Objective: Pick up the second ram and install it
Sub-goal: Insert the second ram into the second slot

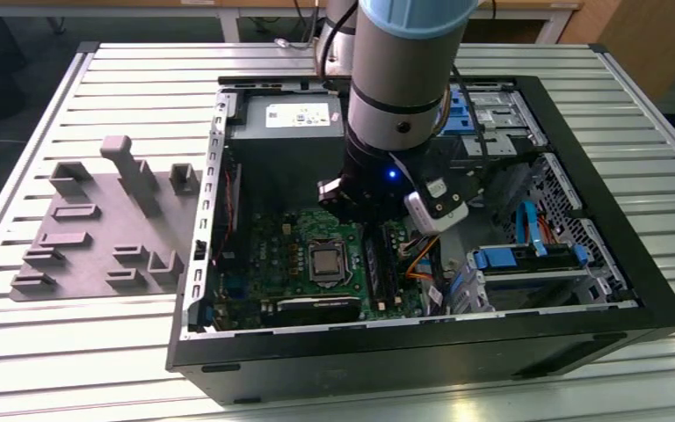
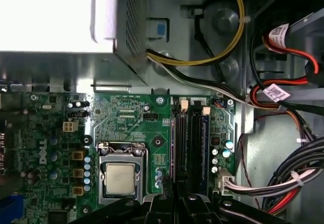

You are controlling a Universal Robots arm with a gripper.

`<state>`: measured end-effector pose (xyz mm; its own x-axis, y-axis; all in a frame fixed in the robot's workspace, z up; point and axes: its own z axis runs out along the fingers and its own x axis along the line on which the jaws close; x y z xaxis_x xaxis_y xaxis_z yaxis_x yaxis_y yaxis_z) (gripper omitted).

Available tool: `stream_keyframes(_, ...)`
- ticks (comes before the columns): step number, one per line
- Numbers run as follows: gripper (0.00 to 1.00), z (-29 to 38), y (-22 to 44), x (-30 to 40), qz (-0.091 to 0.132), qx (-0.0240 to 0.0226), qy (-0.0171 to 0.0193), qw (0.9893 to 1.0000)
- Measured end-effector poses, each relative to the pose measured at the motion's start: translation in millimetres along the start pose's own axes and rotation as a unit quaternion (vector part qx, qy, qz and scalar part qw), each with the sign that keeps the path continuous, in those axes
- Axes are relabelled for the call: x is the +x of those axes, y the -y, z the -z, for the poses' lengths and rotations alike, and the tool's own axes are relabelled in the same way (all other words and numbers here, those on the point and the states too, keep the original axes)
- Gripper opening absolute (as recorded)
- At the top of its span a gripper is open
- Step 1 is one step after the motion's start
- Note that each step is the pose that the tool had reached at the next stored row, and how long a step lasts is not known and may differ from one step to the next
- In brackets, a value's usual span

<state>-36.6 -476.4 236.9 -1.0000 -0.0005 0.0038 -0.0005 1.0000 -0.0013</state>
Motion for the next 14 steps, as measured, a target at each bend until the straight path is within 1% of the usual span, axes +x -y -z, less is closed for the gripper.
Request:
stream_keyframes(4,0.14,-0.6,0.7,0.0,-0.001,0.0,0.0,1.0)
stream_keyframes(7,0.14,-2.0,0.7,-1.5,-0.002,-0.0001,0.0,1.0)
stream_keyframes(11,0.14,-8.7,0.7,-3.2,-0.014,-0.0001,0.0,0.9999)
stream_keyframes(14,0.14,-13.4,0.7,-3.4,-0.027,-0.0002,0.0,0.9996)
